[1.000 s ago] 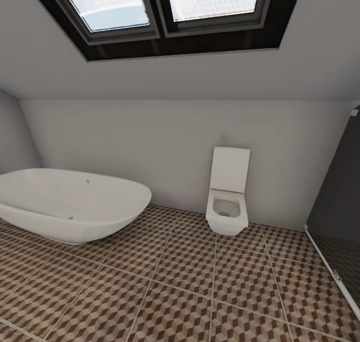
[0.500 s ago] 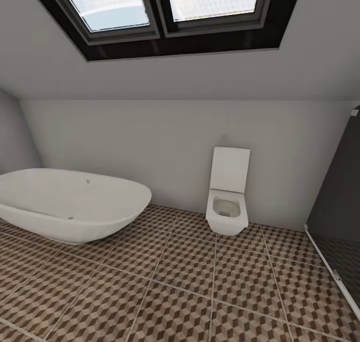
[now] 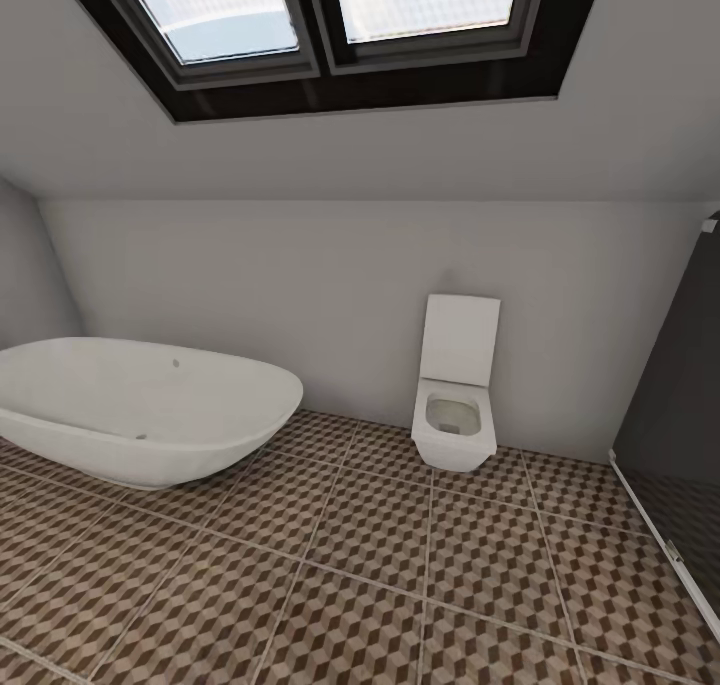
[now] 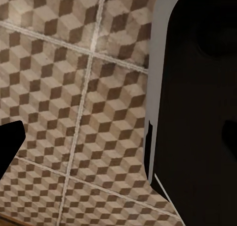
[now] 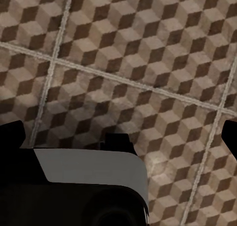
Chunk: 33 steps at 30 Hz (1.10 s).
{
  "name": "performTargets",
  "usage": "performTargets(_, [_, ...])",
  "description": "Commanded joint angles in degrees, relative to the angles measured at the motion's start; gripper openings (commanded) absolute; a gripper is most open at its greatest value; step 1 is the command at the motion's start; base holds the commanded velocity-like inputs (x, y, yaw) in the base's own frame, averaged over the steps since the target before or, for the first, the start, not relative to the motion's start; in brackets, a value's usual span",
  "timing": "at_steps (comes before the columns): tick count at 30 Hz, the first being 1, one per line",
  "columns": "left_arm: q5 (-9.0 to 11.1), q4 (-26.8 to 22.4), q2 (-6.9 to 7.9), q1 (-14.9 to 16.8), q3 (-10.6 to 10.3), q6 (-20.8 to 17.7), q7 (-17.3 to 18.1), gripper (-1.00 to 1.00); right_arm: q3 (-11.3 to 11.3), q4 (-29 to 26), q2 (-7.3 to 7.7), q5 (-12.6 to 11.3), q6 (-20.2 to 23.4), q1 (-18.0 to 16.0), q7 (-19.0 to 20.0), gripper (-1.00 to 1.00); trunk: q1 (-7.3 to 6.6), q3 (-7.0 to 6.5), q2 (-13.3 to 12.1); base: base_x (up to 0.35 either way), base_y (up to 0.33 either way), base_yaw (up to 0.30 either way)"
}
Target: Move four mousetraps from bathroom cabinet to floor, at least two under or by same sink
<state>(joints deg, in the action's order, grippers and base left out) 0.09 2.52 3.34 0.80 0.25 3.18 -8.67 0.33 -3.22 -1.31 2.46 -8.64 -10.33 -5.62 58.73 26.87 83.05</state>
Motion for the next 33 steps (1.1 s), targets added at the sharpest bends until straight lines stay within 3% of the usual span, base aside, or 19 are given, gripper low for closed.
performTargets(1, [0.0, 0.2, -0.02, 0.08, 0.02, 0.33, -0.12, 1.0, 0.02, 0.07, -0.01, 0.24, -0.14, -0.04, -0.27, 1.0, 0.0, 0.06, 0.03, 0.0, 0.0, 0.0])
performTargets(33, [0.0, 0.2, -0.01, 0.08, 0.02, 0.33, -0.12, 1.0, 0.03, 0.1, -0.06, 0.21, -0.15, -0.04, -0.27, 1.0, 0.0, 0.06, 0.03, 0.0, 0.0, 0.0])
